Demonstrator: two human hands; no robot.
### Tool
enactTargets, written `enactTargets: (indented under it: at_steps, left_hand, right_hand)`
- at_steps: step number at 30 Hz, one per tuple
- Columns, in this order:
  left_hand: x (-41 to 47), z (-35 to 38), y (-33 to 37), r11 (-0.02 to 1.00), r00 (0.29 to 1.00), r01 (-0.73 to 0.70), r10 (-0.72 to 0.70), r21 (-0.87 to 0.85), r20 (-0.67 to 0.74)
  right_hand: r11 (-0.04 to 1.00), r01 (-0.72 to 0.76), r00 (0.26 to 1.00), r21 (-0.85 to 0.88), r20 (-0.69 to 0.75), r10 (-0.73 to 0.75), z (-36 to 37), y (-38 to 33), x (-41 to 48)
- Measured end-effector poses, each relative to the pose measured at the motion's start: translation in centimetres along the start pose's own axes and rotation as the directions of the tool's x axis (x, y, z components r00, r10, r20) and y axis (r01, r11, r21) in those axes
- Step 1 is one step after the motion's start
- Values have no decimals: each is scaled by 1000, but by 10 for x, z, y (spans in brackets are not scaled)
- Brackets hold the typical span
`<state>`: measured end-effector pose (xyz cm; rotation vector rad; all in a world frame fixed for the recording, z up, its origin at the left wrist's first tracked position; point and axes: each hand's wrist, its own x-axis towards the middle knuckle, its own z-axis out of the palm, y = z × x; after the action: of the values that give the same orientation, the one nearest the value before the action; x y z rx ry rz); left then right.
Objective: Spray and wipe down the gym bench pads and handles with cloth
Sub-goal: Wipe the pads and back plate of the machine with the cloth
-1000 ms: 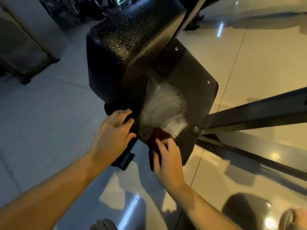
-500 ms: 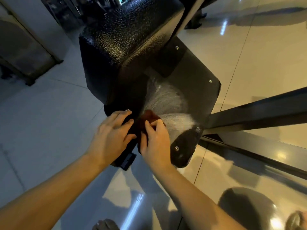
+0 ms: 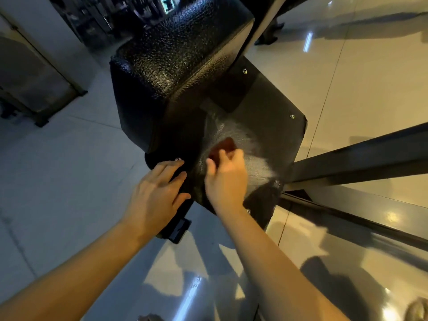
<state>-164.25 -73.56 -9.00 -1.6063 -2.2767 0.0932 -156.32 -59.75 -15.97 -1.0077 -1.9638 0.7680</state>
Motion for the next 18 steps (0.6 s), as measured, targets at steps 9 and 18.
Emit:
enactTargets:
  at_steps: [9, 18]
  left_hand:
    - [1, 2, -2, 1000, 1000, 7, -7, -17, 0]
    - [1, -1, -2, 1000, 1000, 8, -8, -9, 4]
  right_hand:
    - [907, -421, 903, -14, -98, 417, -11, 88, 7]
    - [989, -72, 993, 131, 99, 60, 15, -10, 94]
